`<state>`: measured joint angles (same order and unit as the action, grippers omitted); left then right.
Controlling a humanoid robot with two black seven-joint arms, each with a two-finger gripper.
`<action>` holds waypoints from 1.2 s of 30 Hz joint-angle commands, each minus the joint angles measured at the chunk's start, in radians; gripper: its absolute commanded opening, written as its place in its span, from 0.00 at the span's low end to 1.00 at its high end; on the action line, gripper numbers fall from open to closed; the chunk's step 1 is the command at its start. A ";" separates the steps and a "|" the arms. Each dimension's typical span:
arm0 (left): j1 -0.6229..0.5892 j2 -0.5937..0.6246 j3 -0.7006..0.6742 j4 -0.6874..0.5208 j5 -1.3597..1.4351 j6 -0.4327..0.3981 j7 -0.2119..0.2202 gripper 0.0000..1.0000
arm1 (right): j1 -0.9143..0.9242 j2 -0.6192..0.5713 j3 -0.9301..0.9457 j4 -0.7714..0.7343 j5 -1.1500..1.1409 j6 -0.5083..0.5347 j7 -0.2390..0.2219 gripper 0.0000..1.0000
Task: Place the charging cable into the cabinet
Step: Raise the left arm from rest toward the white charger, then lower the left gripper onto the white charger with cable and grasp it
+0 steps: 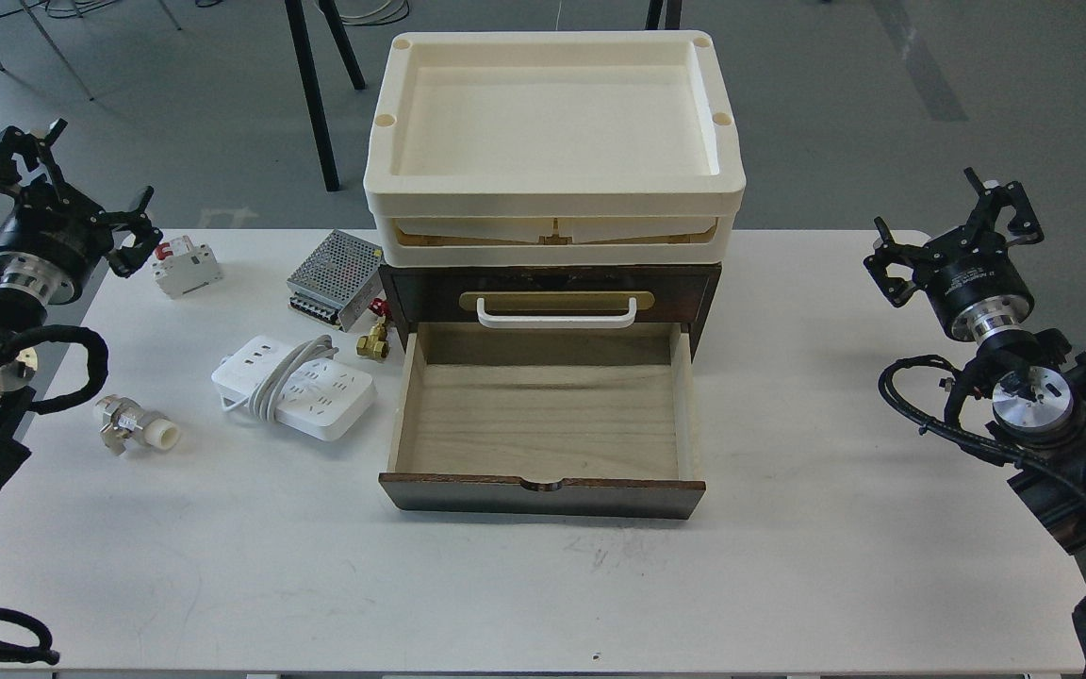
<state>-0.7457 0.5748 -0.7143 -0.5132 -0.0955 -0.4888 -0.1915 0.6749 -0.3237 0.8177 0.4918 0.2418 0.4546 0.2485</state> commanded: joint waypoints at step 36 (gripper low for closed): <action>-0.009 0.217 0.440 -0.621 2.105 0.282 -0.042 0.94 | -0.003 0.000 -0.003 0.007 -0.001 0.001 0.000 1.00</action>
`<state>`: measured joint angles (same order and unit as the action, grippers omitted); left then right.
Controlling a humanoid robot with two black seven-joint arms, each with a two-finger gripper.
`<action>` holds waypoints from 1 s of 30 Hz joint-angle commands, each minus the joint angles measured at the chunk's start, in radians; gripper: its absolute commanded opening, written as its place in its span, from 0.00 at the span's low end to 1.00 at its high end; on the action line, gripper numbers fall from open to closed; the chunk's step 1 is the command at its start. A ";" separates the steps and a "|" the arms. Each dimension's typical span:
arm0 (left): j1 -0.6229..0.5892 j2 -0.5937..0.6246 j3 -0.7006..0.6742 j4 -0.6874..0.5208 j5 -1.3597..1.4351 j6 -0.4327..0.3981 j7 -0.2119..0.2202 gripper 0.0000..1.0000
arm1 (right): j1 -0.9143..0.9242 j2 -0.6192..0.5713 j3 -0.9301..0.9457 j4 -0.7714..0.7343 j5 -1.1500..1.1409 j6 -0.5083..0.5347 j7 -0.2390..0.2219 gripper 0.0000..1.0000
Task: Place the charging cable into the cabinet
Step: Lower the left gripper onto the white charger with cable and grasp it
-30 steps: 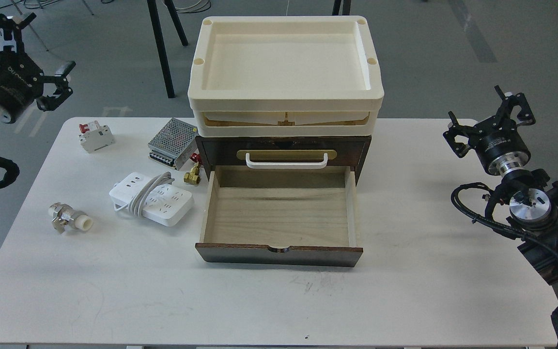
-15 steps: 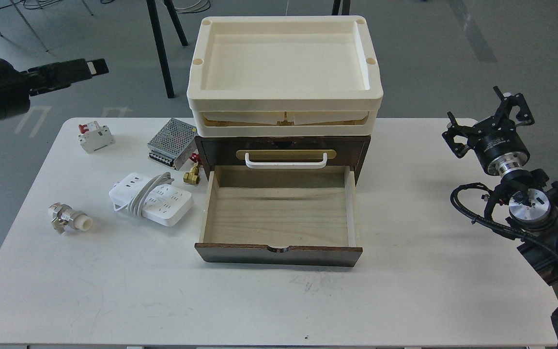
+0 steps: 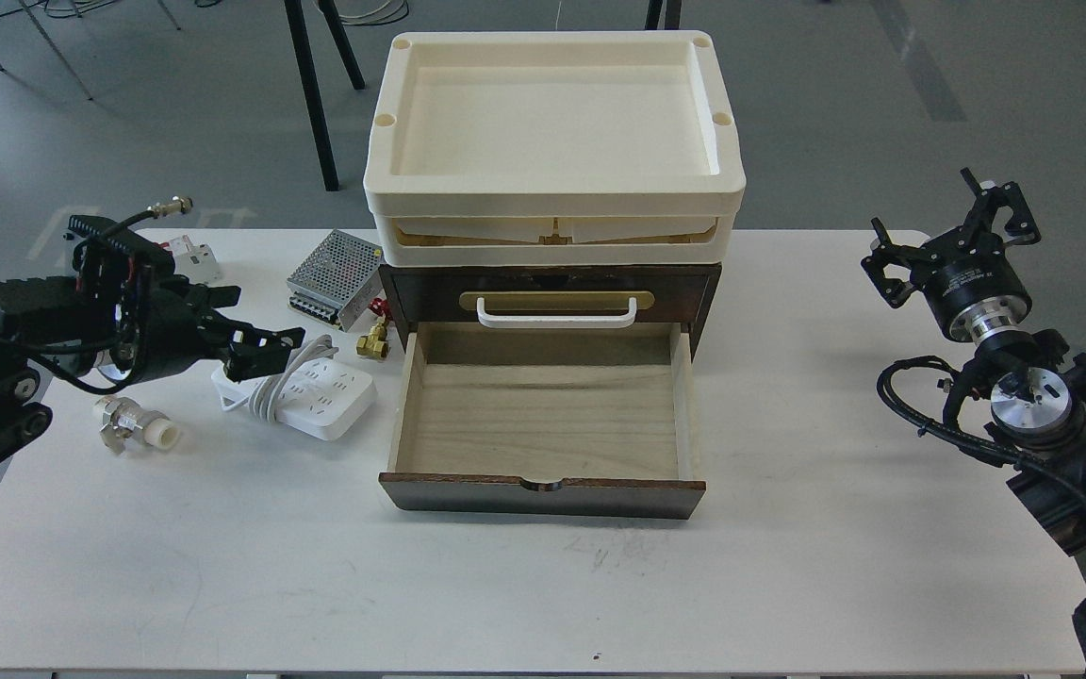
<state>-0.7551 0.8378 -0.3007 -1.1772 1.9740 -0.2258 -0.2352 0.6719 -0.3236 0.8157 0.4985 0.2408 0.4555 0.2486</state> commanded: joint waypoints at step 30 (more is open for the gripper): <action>0.004 -0.163 0.051 0.269 0.040 0.006 -0.010 0.13 | 0.000 0.000 -0.003 0.000 -0.001 0.000 0.000 1.00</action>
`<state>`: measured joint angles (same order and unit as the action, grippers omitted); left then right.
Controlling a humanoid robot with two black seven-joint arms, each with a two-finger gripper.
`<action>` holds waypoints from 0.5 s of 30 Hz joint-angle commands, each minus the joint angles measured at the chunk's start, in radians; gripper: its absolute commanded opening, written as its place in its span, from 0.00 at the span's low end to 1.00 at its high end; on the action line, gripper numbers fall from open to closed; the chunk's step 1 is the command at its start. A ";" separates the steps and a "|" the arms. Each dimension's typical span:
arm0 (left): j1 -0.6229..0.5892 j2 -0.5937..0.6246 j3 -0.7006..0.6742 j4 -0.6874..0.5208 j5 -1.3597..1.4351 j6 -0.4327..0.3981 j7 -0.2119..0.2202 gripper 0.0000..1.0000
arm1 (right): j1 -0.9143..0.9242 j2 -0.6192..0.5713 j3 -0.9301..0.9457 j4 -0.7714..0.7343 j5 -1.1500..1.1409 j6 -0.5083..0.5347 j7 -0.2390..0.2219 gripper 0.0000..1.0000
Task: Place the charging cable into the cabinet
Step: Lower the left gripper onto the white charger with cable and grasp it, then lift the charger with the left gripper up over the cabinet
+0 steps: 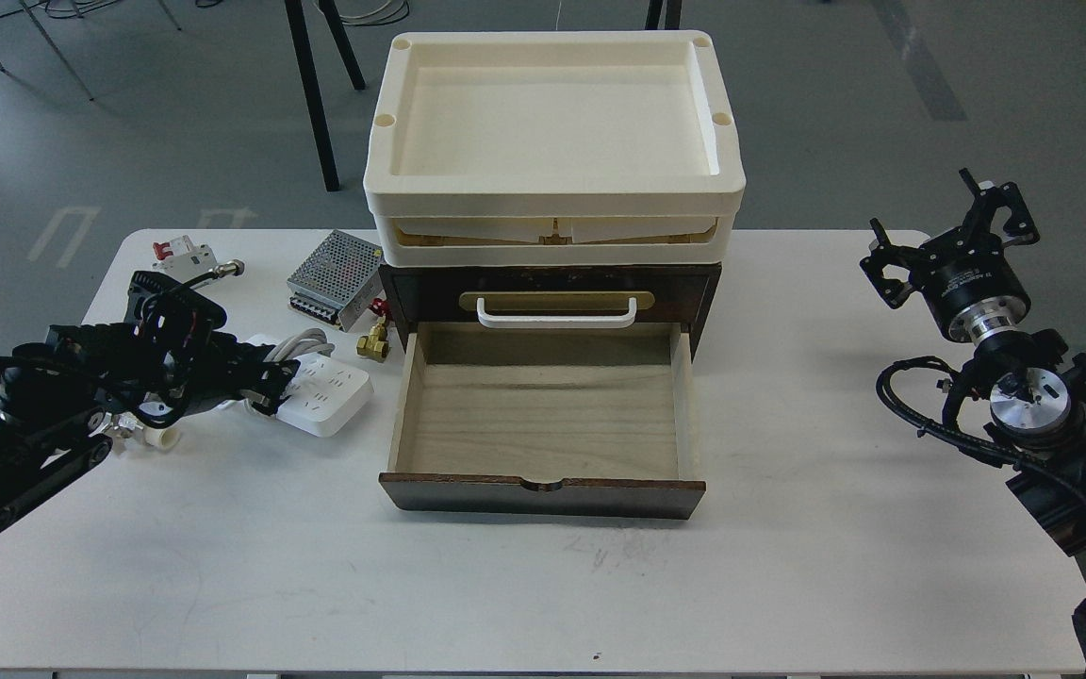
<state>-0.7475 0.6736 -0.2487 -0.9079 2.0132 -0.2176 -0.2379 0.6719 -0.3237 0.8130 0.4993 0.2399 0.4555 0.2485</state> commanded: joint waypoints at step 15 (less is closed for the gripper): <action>-0.087 0.211 -0.018 -0.205 0.001 -0.006 -0.052 0.00 | 0.000 0.000 0.000 -0.001 0.001 0.000 0.000 1.00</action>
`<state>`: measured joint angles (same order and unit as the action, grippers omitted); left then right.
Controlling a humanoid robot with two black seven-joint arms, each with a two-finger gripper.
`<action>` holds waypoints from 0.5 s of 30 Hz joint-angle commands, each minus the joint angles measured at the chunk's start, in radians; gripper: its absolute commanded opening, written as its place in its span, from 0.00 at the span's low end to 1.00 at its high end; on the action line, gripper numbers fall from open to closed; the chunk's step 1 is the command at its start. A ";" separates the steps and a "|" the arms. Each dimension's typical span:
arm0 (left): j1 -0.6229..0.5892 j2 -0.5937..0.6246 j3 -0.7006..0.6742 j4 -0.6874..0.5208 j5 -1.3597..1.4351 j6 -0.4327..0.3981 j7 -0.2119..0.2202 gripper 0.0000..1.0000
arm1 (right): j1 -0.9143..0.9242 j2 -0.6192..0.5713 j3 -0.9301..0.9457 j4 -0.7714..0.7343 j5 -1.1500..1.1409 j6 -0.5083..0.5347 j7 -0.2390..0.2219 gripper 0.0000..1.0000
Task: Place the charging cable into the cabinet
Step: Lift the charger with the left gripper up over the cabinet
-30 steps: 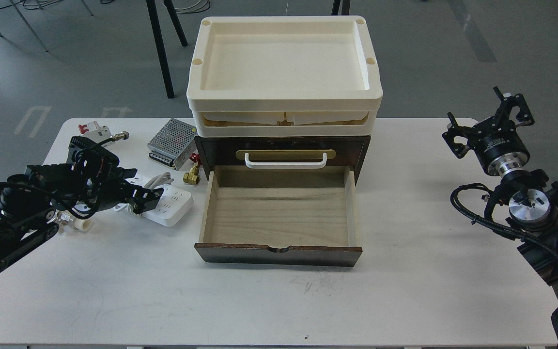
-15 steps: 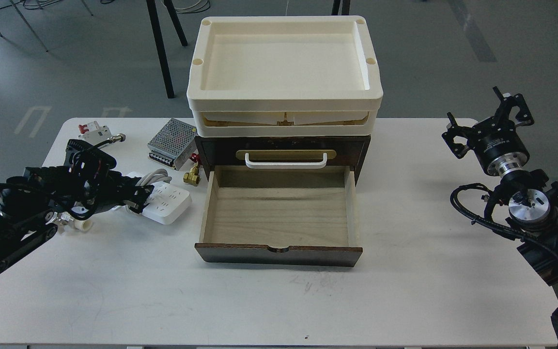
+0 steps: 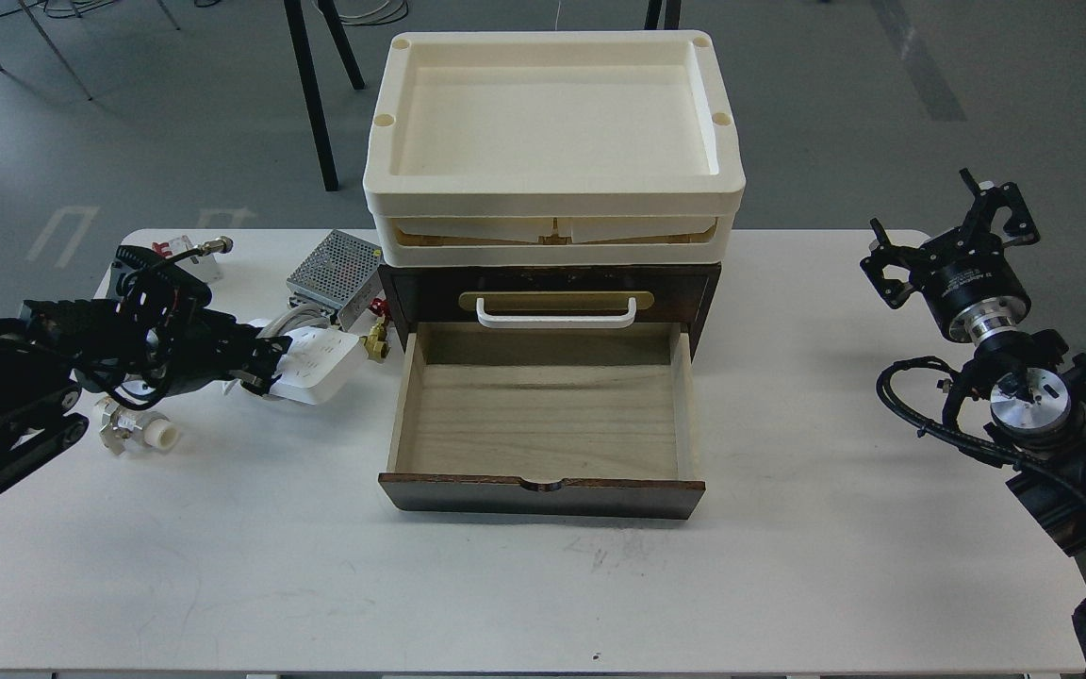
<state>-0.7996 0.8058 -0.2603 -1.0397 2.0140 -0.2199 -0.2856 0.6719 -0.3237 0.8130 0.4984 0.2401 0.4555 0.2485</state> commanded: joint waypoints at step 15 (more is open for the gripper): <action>-0.513 0.355 -0.040 -0.327 -0.118 -0.179 -0.116 0.00 | 0.000 0.000 0.000 0.000 -0.001 0.000 0.000 1.00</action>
<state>-1.1966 1.1550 -0.3013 -1.2968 1.8981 -0.3522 -0.4041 0.6719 -0.3237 0.8130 0.4996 0.2400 0.4555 0.2485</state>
